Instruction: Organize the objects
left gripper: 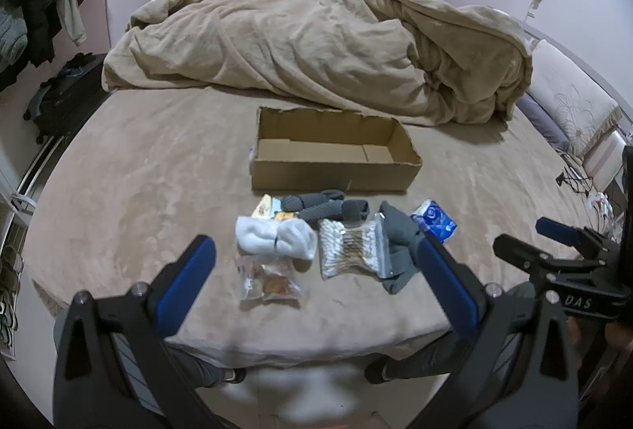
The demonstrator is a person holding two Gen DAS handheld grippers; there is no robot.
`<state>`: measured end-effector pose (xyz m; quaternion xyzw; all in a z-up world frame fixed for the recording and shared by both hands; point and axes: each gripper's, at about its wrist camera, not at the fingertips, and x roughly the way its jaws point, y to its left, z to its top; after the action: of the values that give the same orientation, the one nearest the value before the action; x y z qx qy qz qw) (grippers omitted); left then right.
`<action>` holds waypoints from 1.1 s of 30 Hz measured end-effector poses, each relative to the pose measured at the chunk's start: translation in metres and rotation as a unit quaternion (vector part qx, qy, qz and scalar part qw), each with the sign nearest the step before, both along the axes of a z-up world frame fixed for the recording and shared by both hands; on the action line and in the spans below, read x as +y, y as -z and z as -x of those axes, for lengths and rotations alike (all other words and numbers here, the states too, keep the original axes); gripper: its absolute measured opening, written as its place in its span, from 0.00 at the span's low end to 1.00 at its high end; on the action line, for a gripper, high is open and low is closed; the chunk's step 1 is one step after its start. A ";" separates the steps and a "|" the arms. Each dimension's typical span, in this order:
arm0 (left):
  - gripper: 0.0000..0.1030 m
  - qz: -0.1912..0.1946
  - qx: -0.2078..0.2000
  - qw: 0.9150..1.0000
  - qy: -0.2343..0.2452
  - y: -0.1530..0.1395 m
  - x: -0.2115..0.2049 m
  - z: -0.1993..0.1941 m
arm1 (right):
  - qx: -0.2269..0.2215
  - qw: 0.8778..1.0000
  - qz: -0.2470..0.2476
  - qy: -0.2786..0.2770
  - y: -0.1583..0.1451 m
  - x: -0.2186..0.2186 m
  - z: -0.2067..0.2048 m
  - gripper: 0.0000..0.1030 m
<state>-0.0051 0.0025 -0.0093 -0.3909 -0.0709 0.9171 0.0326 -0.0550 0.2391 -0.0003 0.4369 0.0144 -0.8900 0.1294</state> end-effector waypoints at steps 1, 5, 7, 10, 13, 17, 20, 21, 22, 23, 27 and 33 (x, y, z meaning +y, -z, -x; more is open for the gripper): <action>1.00 0.000 0.000 1.000 0.000 0.000 0.000 0.000 | 0.002 1.000 -0.003 0.001 0.000 -0.001 -0.001 0.95; 1.00 -0.002 -0.004 1.000 0.000 0.000 0.000 0.000 | 0.008 1.000 -0.010 -0.001 0.000 -0.005 -0.002 0.95; 1.00 -0.003 -0.005 1.000 0.000 0.001 0.000 0.002 | 0.010 1.000 -0.013 -0.003 0.000 -0.008 -0.004 0.95; 1.00 -0.003 -0.004 1.000 0.000 0.000 0.000 0.002 | 0.010 1.000 -0.014 -0.003 0.001 -0.008 -0.005 0.95; 1.00 -0.003 -0.004 1.000 -0.001 0.001 0.000 0.002 | 0.009 1.000 -0.013 -0.003 0.001 -0.009 -0.005 0.95; 1.00 -0.002 -0.003 1.000 -0.001 0.002 0.000 0.003 | 0.009 1.000 -0.013 -0.003 0.001 -0.008 -0.005 0.95; 1.00 0.000 -0.004 1.000 -0.002 0.003 0.000 0.003 | 0.010 1.000 -0.014 -0.003 0.000 -0.009 -0.005 0.95; 1.00 -0.001 -0.005 1.000 -0.002 0.003 -0.001 0.003 | 0.011 1.000 -0.014 -0.004 0.000 -0.009 -0.005 0.95; 1.00 -0.001 -0.006 1.000 -0.003 0.004 -0.001 0.003 | 0.013 1.000 -0.015 -0.005 0.000 -0.009 -0.005 0.95; 1.00 -0.001 -0.005 1.000 -0.003 0.004 -0.002 0.003 | 0.013 1.000 -0.015 -0.005 0.000 -0.009 -0.005 0.95; 1.00 -0.001 -0.003 1.000 -0.002 0.004 -0.001 0.003 | 0.014 1.000 -0.014 -0.005 0.000 -0.009 -0.005 0.95; 1.00 0.005 0.001 1.000 -0.004 0.002 0.001 0.001 | 0.017 1.000 -0.005 0.000 -0.002 -0.007 -0.006 0.95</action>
<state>-0.0065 0.0034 -0.0116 -0.3898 -0.0676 0.9180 0.0271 -0.0489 0.2321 0.0018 0.4229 0.0213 -0.8971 0.1264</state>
